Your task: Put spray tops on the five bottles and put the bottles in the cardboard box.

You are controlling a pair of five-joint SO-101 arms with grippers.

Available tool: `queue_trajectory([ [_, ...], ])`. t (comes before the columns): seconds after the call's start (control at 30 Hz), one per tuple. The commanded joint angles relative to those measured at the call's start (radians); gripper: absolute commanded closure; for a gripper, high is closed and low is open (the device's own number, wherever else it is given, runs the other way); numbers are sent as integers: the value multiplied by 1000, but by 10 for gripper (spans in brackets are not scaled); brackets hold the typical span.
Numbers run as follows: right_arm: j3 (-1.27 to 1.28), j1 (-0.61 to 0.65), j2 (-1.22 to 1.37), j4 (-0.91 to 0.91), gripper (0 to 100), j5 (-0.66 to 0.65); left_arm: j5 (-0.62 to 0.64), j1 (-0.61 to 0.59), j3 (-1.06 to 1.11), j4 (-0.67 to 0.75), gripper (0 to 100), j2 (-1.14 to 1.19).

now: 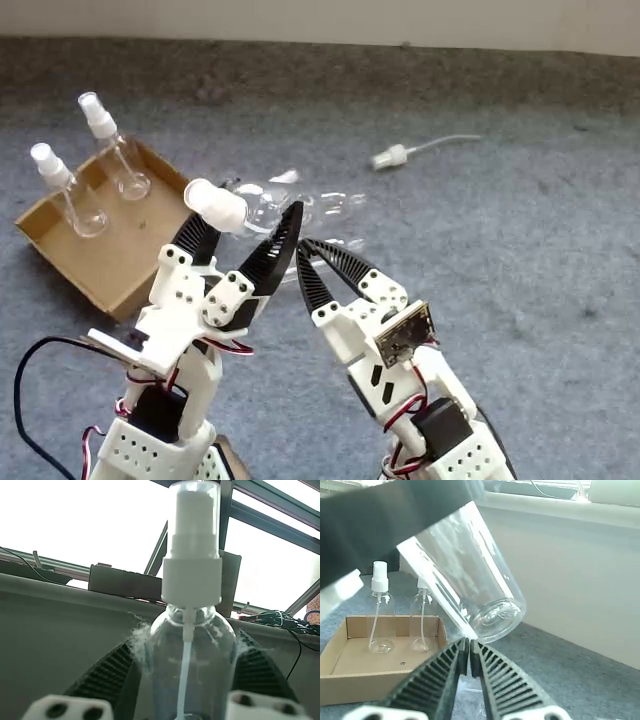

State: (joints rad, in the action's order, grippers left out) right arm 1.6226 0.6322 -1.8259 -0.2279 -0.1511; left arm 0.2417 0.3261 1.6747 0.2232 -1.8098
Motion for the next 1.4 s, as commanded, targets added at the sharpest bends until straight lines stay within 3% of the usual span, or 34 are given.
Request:
queue_trajectory([
  [0.0, 12, 1, -12, 24, 994, -11, 6, -1, 19, -2, 853, -15],
  [0.37, 81, -2, -12, 30, 994, -12, 6, -1, 19, -23, 853, -13],
  [0.63, 91, -79, -12, 308, 994, -11, 6, -1, 19, -80, 853, -15],
  [1.03, 179, -96, -10, 288, 994, -11, 5, -7, 19, -74, 853, -15],
  [1.37, 185, -18, -10, 87, 994, -11, 6, -200, 19, -72, 853, -15],
])
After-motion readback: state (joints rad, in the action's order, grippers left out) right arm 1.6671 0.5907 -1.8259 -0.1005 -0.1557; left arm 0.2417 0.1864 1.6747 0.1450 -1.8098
